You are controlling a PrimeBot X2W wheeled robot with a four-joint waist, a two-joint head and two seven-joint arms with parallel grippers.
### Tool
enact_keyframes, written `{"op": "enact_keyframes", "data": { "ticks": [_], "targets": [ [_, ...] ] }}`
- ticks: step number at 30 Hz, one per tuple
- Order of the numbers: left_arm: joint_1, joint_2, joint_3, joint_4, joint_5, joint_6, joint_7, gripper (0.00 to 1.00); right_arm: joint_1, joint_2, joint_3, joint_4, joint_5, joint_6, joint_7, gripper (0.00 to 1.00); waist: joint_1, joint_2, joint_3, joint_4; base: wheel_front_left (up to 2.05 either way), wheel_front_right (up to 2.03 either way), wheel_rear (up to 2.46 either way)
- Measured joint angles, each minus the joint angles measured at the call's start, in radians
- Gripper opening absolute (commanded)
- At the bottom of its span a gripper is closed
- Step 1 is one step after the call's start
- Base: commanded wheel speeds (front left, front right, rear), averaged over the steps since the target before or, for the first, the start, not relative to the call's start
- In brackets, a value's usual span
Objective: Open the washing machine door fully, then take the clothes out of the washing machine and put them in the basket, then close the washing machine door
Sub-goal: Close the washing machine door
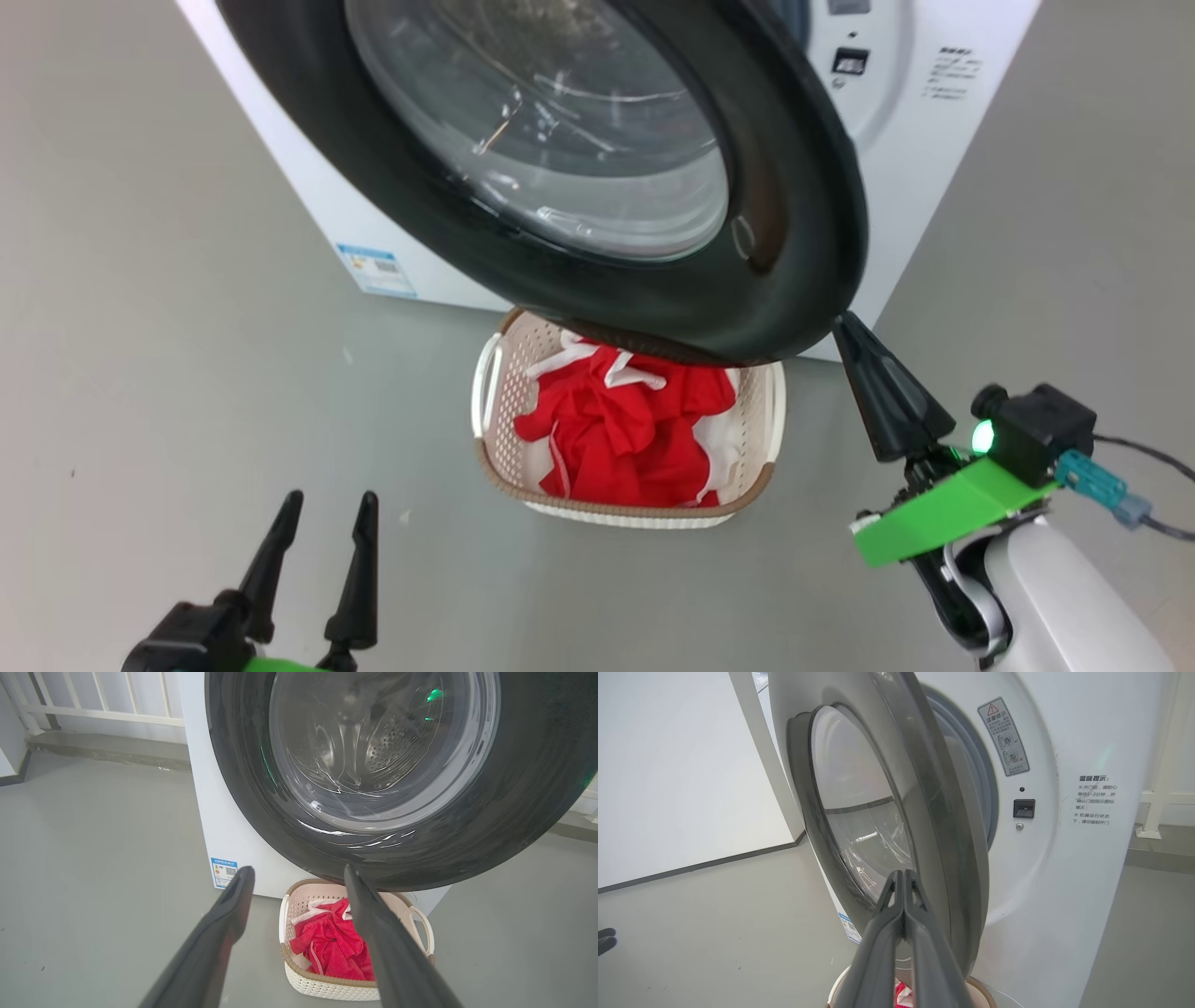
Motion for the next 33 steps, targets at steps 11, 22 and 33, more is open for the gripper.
{"op": "enact_keyframes", "data": {
  "ticks": [11, 22, 33],
  "targets": [
    [-0.052, -0.009, -0.024, 0.000, 0.000, 0.000, 0.000, 1.00, -0.123, -0.004, 0.004, 0.065, 0.001, 0.000, 0.000, 0.00, 0.0000, 0.0000, 0.070, 0.031, 0.00, 0.00, 0.00],
    [-0.112, -0.015, -0.047, 0.000, -0.002, 0.000, 0.000, 1.00, -0.233, -0.003, -0.040, 0.106, 0.001, 0.002, 0.000, 0.00, 0.0000, 0.0000, 0.148, 0.039, 0.00, 0.00, 0.00],
    [-0.191, -0.017, -0.090, -0.006, -0.019, 0.000, 0.000, 1.00, -0.384, -0.030, -0.091, 0.135, 0.001, 0.002, 0.000, 0.00, 0.0000, 0.0000, 0.243, 0.051, 0.00, 0.00, 0.00]
  ]
}}
